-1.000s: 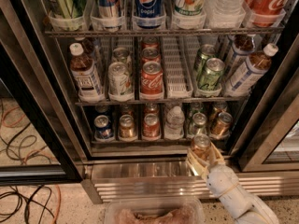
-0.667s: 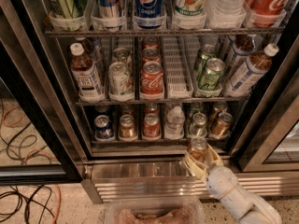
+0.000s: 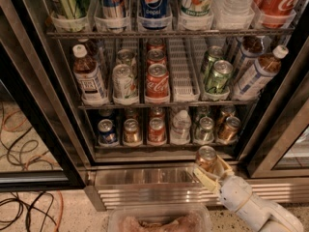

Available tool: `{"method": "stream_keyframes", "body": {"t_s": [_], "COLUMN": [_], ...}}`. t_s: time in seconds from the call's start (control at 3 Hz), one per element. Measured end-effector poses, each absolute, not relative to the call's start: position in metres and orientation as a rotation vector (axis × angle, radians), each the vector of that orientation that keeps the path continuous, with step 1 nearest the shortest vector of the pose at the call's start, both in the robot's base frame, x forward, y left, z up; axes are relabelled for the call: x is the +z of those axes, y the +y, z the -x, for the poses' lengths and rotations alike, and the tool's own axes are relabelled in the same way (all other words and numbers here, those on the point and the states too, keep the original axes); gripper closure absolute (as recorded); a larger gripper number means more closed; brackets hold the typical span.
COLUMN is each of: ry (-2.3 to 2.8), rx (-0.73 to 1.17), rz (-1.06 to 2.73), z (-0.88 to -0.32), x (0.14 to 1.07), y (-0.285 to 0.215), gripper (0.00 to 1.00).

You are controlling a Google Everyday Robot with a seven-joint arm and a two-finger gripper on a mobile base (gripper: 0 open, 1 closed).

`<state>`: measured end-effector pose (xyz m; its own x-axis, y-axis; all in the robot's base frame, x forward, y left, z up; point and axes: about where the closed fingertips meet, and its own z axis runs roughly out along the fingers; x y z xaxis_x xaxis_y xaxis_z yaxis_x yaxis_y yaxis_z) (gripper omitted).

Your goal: Pick orange can from bottom shelf of fridge

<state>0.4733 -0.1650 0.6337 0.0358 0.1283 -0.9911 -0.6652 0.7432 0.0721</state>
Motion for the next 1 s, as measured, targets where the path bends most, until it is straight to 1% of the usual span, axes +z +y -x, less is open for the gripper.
{"method": "stream_keyframes", "body": {"t_s": [0.33, 1.0], "ry": [1.414, 1.368], "rx": [0.646, 0.764], "rz": [0.476, 0.649], "z": [-0.473, -0.454], "x": [0.634, 0.659], "y": [-0.165, -0.124], "gripper": [1.00, 1.00]}}
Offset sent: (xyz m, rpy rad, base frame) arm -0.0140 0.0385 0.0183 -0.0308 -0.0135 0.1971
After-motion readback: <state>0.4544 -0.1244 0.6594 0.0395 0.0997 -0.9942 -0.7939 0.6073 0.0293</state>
